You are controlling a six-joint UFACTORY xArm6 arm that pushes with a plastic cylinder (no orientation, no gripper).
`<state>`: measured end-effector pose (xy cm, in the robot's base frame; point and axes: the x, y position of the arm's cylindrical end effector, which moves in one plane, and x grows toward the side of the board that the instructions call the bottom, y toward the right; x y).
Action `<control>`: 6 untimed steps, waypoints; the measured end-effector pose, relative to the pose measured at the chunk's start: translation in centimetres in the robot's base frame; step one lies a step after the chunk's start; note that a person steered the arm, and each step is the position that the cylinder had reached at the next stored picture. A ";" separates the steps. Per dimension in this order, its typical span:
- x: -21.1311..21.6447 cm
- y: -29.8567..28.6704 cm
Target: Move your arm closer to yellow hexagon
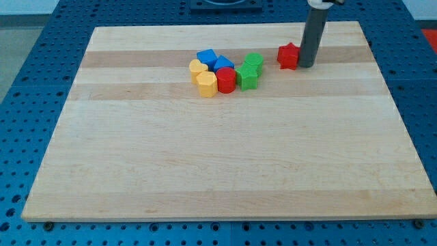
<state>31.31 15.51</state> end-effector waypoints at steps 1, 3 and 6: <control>-1.5 -0.2; -2.9 -1.0; -0.3 -0.6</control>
